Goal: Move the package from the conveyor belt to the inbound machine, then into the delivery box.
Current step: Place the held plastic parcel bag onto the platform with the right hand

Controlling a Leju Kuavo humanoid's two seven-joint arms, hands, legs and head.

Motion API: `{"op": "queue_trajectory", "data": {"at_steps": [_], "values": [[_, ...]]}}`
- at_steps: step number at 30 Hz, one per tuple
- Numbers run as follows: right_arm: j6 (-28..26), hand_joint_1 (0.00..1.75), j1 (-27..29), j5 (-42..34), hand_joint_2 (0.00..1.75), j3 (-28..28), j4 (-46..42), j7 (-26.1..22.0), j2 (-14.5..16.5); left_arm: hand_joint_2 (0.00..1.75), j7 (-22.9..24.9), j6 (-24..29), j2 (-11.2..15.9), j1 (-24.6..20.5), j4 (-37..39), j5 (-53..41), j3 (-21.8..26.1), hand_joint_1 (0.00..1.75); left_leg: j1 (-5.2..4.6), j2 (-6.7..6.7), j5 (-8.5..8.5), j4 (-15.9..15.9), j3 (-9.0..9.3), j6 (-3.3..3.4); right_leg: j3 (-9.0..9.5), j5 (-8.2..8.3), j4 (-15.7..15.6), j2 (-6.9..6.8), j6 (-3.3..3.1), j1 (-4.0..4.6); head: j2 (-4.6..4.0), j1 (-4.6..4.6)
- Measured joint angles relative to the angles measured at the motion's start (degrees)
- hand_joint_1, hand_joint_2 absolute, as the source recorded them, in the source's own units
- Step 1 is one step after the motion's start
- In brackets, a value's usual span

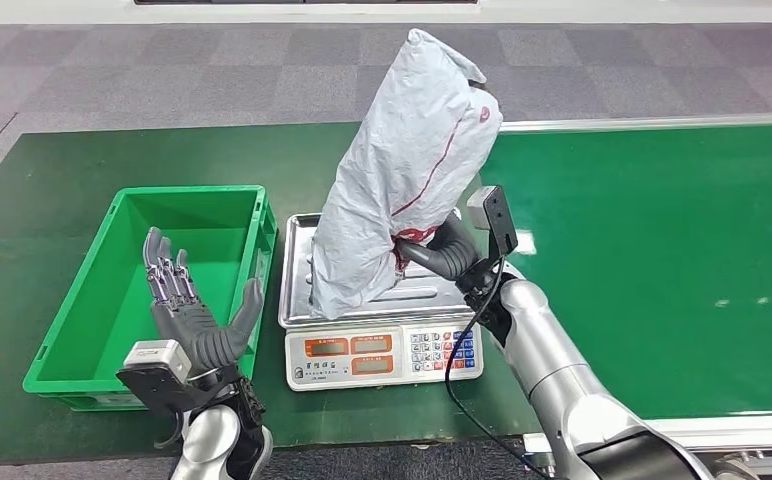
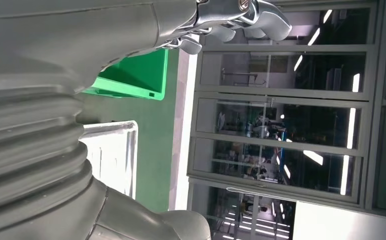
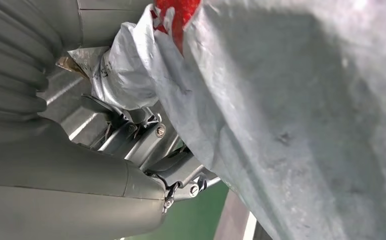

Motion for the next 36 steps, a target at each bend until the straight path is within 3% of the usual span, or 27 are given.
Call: {"op": "queue_trajectory", "data": {"at_steps": [5, 15, 23, 29, 36], "values": [[-0.24, 1.75, 0.08, -2.02, 1.75, 1.29, 0.0, 1.88, 0.04, 1.75, -0.01, 0.32, 0.0, 0.42, -0.34, 0.0, 0.07, 0.0, 0.0, 0.0, 0.0, 0.0, 0.0, 0.0, 0.0, 0.0, 0.0, 0.0, 0.0, 0.0, 0.0, 0.0], [-8.92, 1.75, 0.46, -1.17, 1.75, 3.64, -0.48, 2.49, -0.54, 1.75, 0.0, 0.43, 0.0, 0.87, -0.44, 0.0, 0.09, 0.0, 0.0, 0.02, 0.0, 0.0, 0.01, 0.0, -0.02, 0.0, 0.0, 0.01, 0.0, 0.0, 0.0, 0.0], [-11.45, 1.75, 0.77, -0.04, 1.75, 4.84, -1.21, 2.71, -1.33, 1.75, 0.01, 0.5, 0.0, 0.87, -0.44, 0.01, 0.11, 0.0, 0.0, 0.03, 0.0, 0.0, 0.01, 0.0, -0.03, 0.0, 0.0, 0.02, 0.0, 0.0, 0.0, 0.0], [-20.23, 1.75, -0.27, 10.84, 1.75, 8.83, -1.46, 6.2, -3.49, 1.75, 0.01, 0.5, 0.04, 0.86, -0.4, 0.24, 0.11, 0.0, -0.01, 0.03, 0.0, 0.01, 0.0, 0.0, -0.02, 0.01, 0.0, 0.02, 0.0, -0.01, 0.0, 0.01], [-18.74, 1.75, -1.38, 19.71, 1.75, 16.36, -1.36, 10.83, -6.58, 1.75, 0.01, -0.36, 0.07, 0.79, 0.1, 0.28, 0.11, 0.0, -0.01, 0.03, 0.0, 0.01, 0.01, 0.0, -0.02, 0.01, -0.01, 0.02, 0.0, -0.01, 0.0, 0.0]]}}
